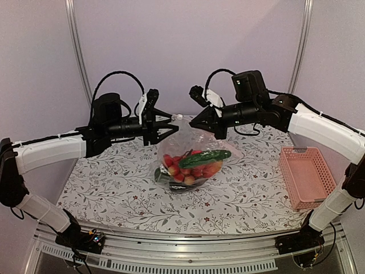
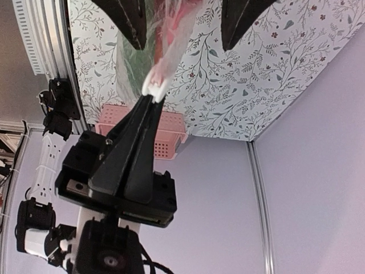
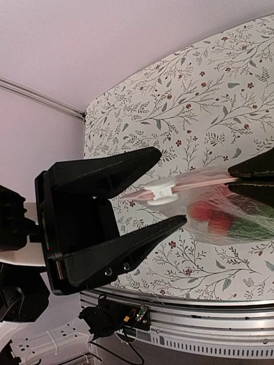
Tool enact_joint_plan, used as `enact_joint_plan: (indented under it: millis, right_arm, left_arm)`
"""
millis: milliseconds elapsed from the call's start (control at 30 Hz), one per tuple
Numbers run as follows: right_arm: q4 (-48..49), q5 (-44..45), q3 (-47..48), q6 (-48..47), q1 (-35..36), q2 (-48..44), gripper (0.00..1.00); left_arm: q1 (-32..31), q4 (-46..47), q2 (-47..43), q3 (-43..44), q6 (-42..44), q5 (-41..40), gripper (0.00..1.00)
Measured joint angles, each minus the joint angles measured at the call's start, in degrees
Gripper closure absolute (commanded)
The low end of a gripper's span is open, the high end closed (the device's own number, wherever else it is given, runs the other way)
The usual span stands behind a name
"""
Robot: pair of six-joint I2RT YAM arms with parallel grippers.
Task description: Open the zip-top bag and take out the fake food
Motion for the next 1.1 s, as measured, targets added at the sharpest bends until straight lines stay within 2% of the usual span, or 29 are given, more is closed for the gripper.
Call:
enact_joint_plan:
  millis: [133, 200, 233, 400, 500, 700, 1100]
  right_arm:
    - [-0.2, -0.6, 0.0, -0.1, 0.0, 0.0, 1.0]
    - [-0.3, -0.7, 0.0, -0.1, 0.0, 0.0, 1.0]
    - [-0.3, -0.8, 0.0, 0.0, 0.0, 0.0, 0.99]
    - [-0.2, -1.0, 0.0, -0.2, 0.0, 0.0, 0.67]
    - [0.2, -1.8, 0.0, -0.1, 0.0, 0.0, 0.58]
    - [2.3, -3.8, 0.1, 0.9, 0.0, 0.0, 0.55]
    - [4.8, -6.9, 4.5, 1.7, 0.7, 2.7, 0.64]
  left_arm:
    - [0.1, -0.5, 1.1, 2.7, 0.8, 0.7, 0.93]
    - [0.1, -0.5, 1.2, 3.1, 0.9, 1.3, 1.0]
    - [0.1, -0.6, 1.2, 3.1, 0.9, 1.5, 1.0]
    - [0.1, -0.6, 1.2, 3.1, 1.0, 2.7, 1.0]
    - [0.1, -0.6, 1.2, 3.1, 1.0, 3.1, 1.0]
    - [0.0, -0.6, 1.2, 3.1, 1.0, 4.2, 1.0]
    - [-0.3, -0.6, 1.2, 3.1, 1.0, 4.6, 1.0]
